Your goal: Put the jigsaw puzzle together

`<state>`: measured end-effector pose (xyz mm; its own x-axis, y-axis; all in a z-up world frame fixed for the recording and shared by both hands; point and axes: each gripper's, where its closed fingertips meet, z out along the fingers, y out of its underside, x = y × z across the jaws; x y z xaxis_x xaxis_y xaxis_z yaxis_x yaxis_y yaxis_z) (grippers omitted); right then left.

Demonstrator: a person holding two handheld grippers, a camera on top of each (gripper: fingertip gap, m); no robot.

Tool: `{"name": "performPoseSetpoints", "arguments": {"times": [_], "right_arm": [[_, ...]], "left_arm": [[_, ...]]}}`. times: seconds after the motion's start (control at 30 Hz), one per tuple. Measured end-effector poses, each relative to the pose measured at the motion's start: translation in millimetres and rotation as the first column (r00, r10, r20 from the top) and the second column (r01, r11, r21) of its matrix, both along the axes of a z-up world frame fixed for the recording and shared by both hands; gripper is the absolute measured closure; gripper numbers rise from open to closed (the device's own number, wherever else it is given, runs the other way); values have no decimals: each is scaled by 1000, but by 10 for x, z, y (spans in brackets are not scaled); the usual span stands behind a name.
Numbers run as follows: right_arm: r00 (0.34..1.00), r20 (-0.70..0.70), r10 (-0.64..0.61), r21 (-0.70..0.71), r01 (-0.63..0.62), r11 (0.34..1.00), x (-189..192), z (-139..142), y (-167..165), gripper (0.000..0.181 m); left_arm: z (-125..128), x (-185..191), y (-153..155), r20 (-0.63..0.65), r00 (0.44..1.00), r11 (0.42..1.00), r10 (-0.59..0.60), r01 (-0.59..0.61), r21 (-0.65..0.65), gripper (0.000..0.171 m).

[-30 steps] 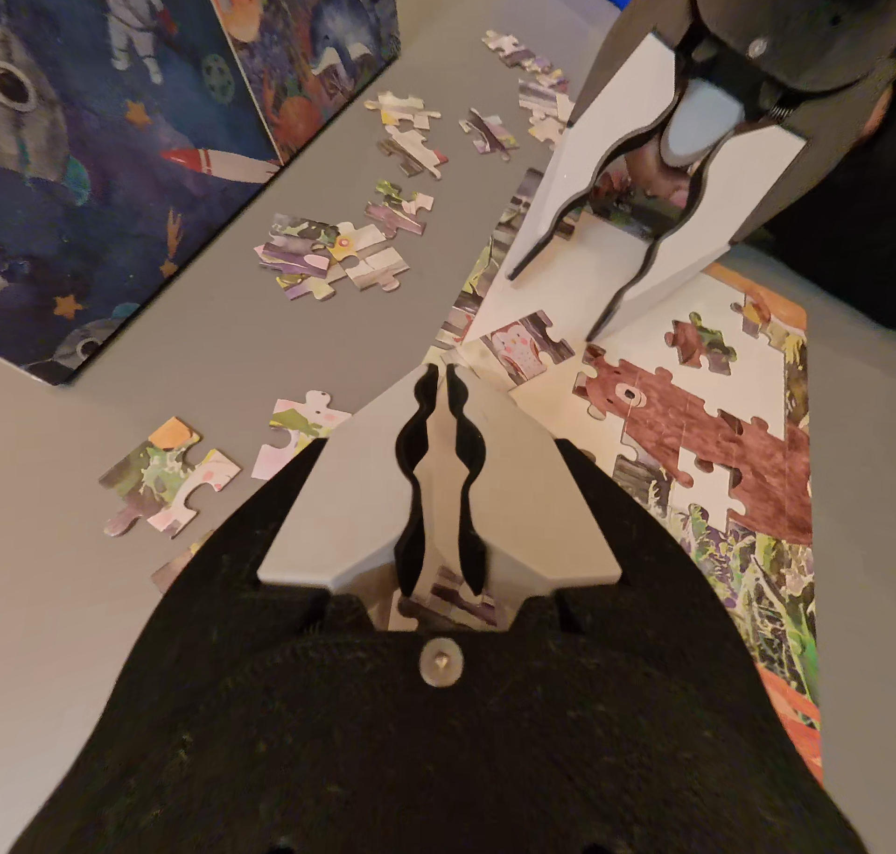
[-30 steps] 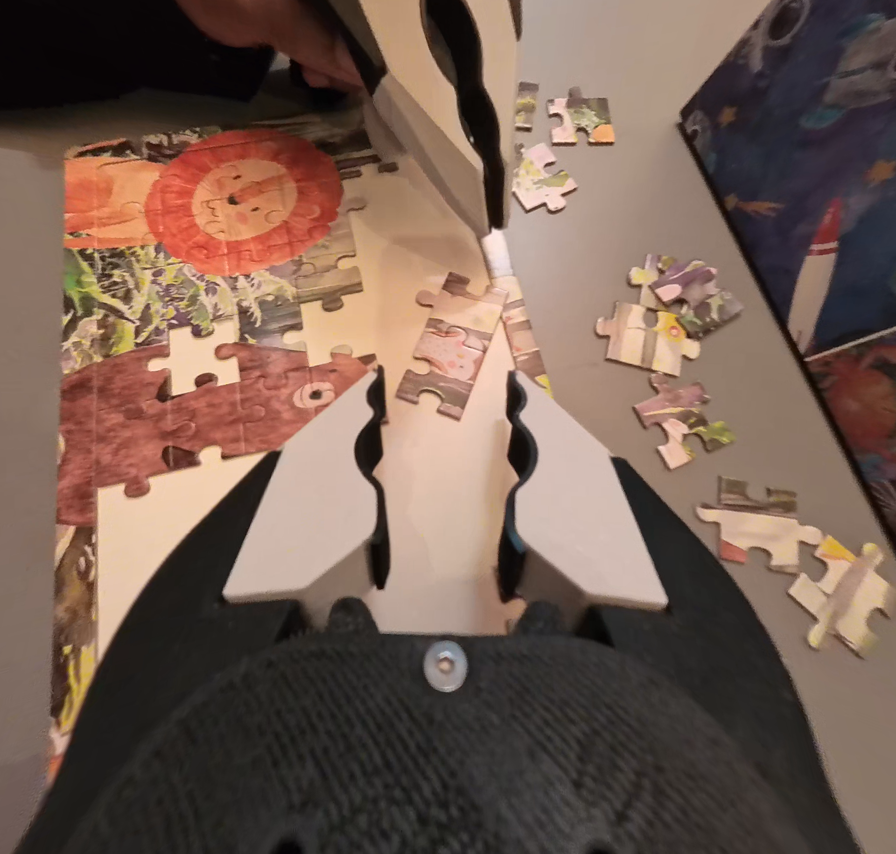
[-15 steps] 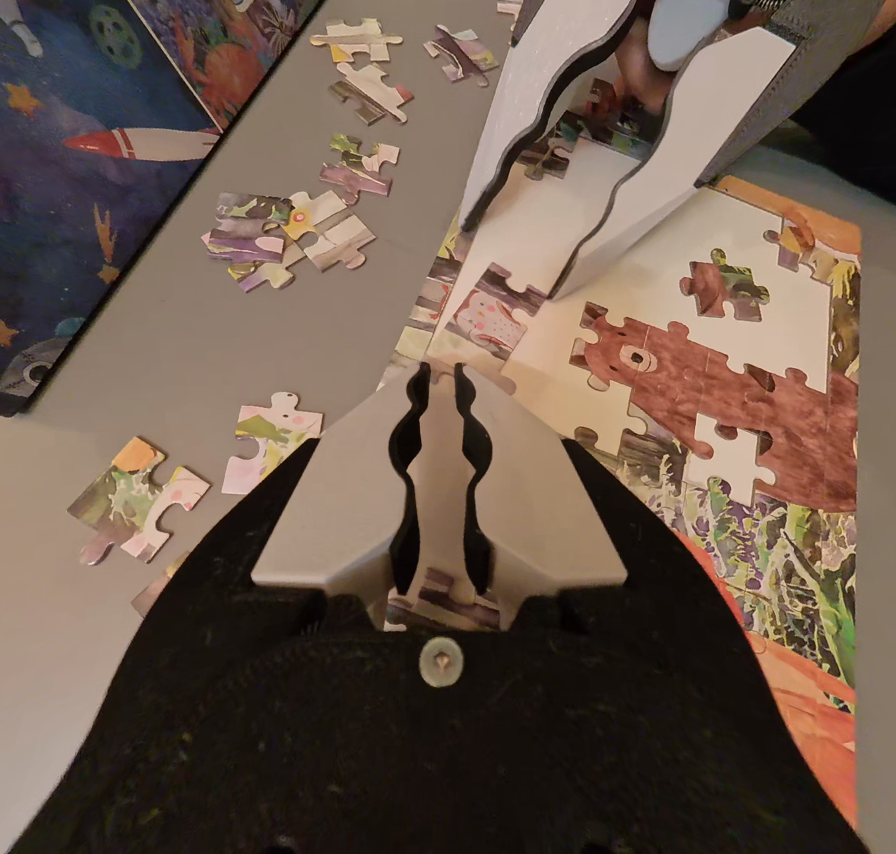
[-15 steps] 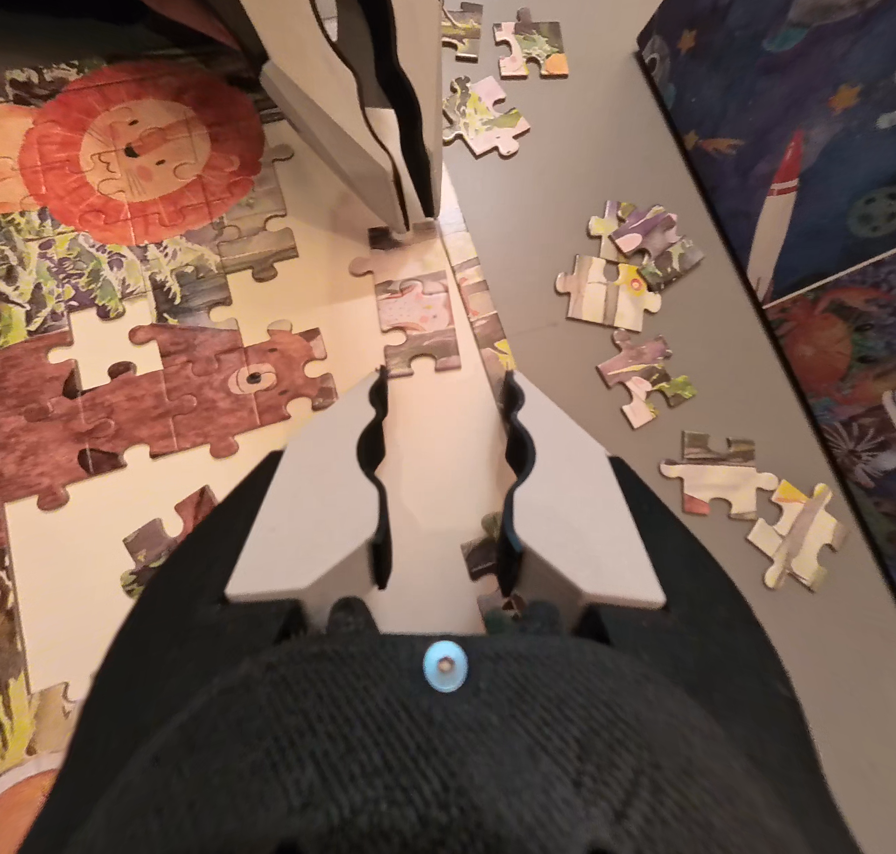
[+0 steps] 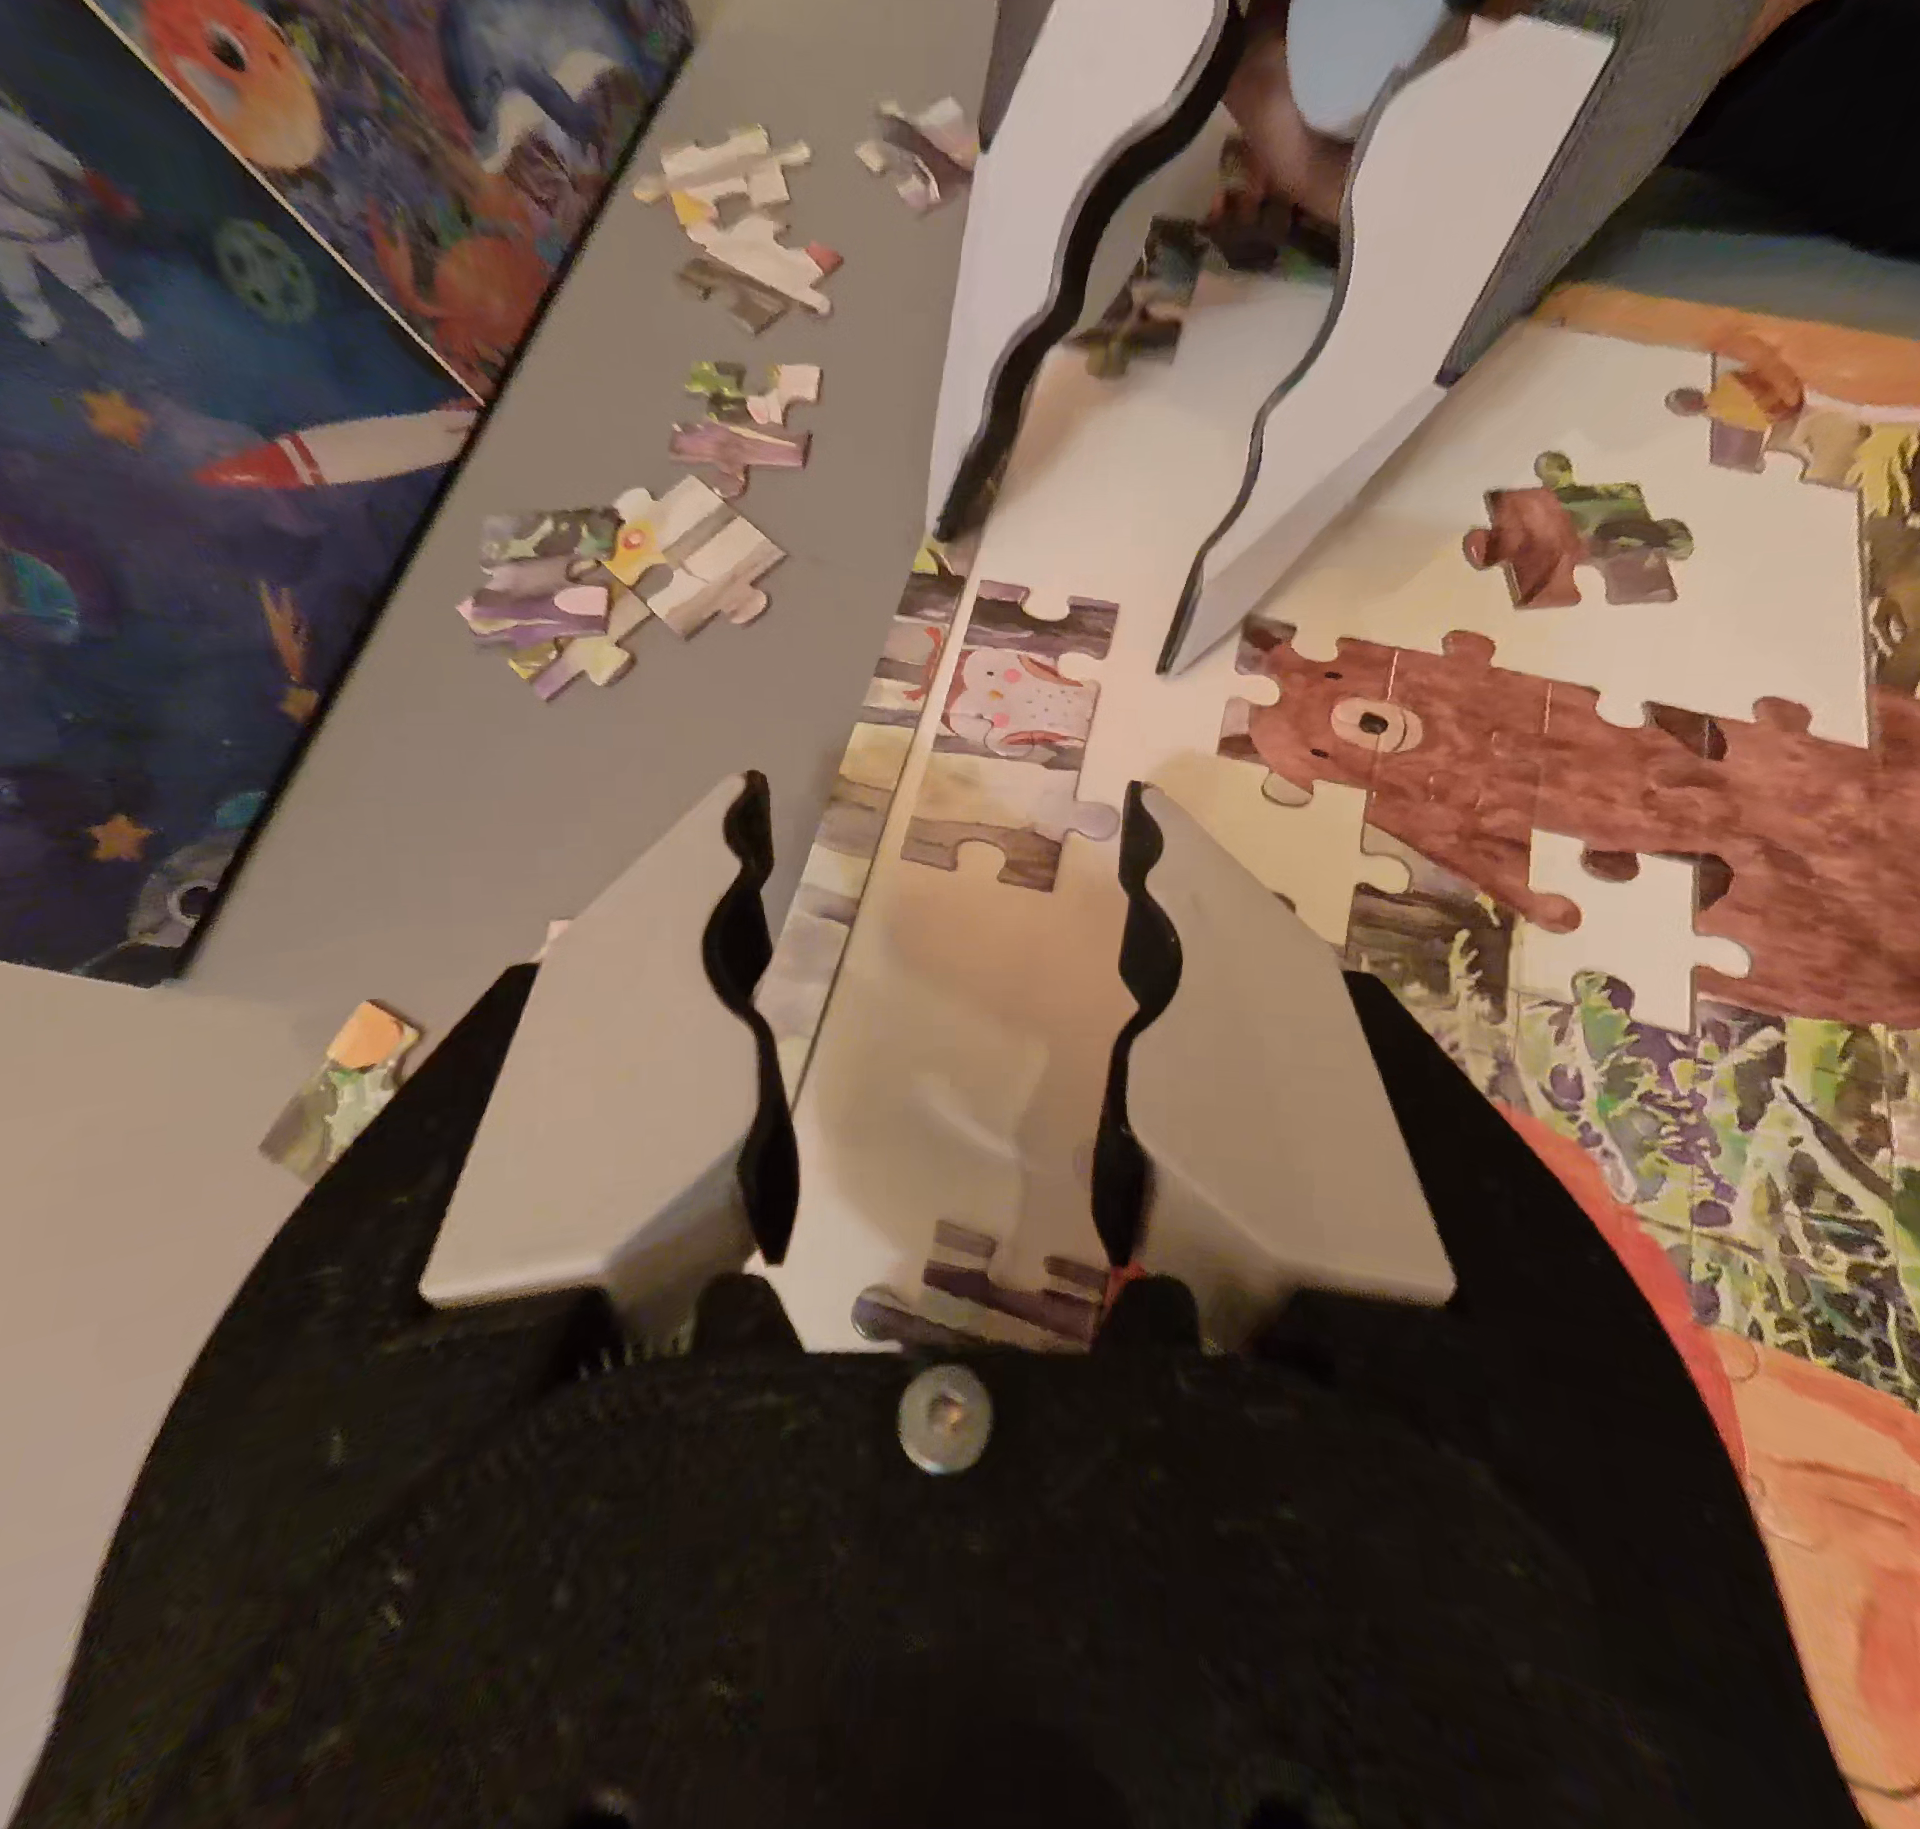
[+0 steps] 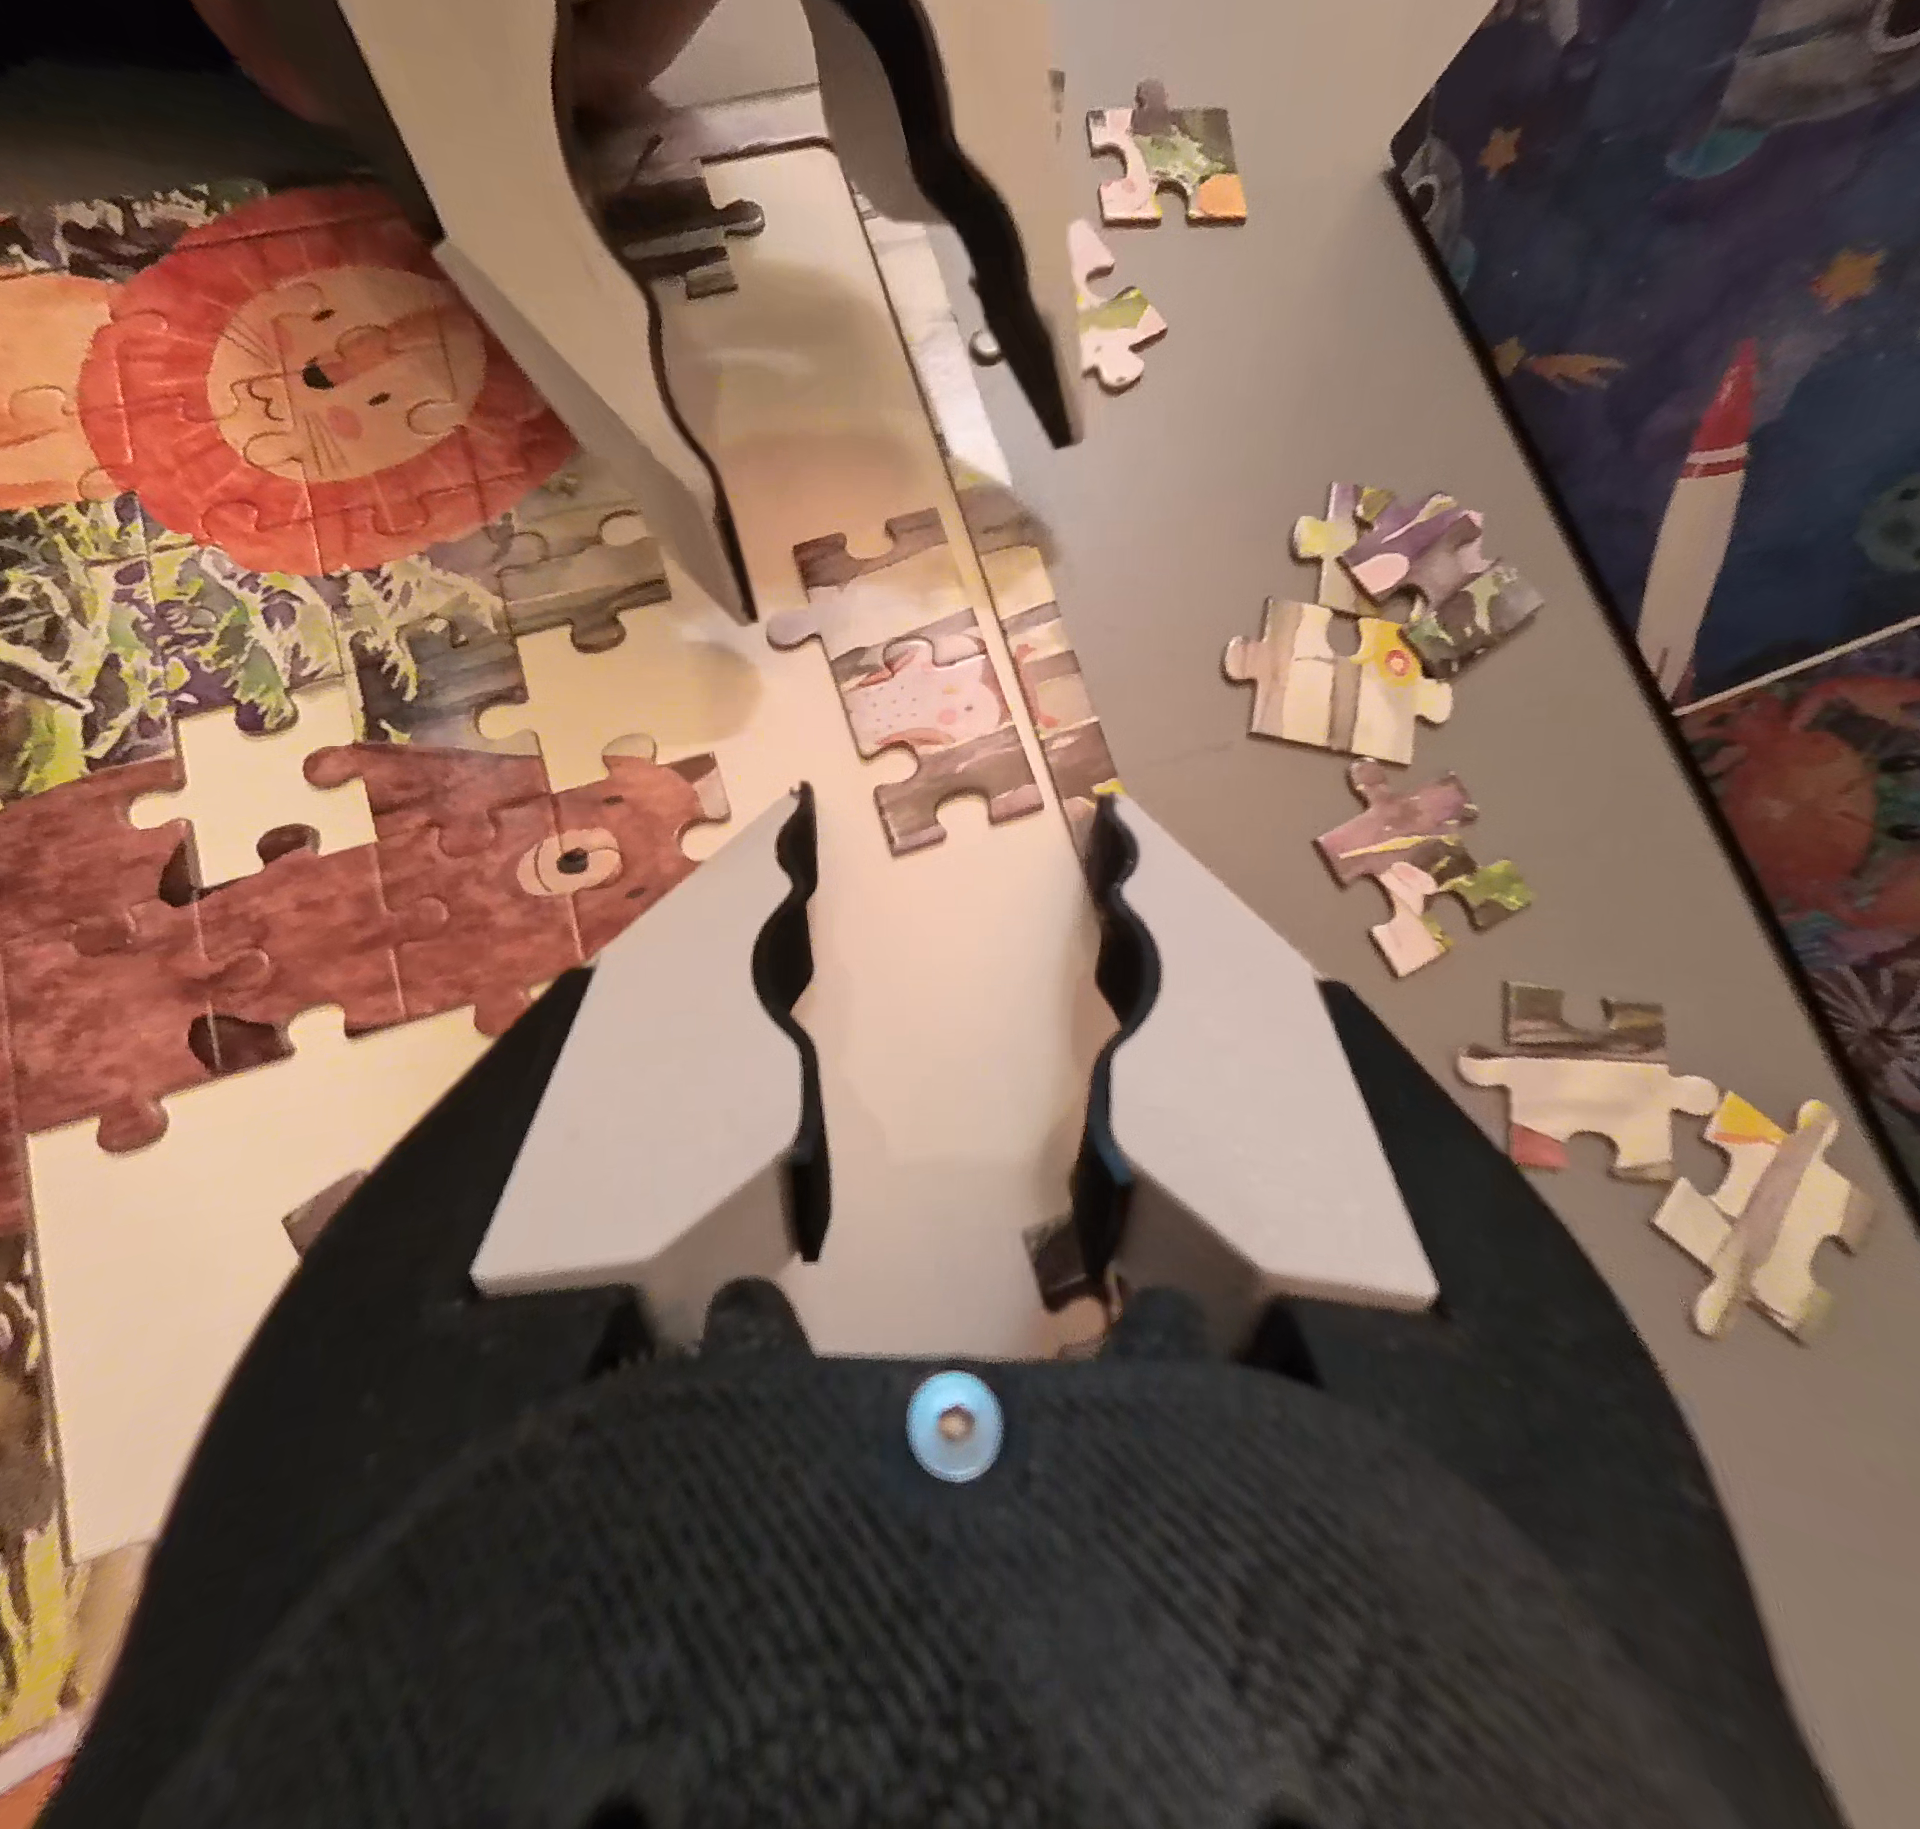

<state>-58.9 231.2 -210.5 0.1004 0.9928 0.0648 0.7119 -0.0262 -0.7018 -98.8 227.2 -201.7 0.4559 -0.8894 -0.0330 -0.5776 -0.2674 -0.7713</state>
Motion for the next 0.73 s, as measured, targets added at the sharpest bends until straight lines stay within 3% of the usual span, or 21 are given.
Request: {"name": "performPoseSetpoints", "arguments": {"times": [0.2, 0.5, 0.73], "right_arm": [[999, -18, -43, -42, 42, 998, -3, -6, 41, 131], [999, -19, -51, -42, 50, 998, 8, -4, 55, 136], [998, -29, -59, -46, 57, 997, 21, 0, 73, 143]], "left_arm": [[-74, -38, -90, -23, 998, 997, -55, 53, -60, 105], [-132, -95, -19, -66, 998, 998, -6, 2, -58, 107], [-130, -103, 1, -64, 998, 998, 8, -11, -57, 119]]}}
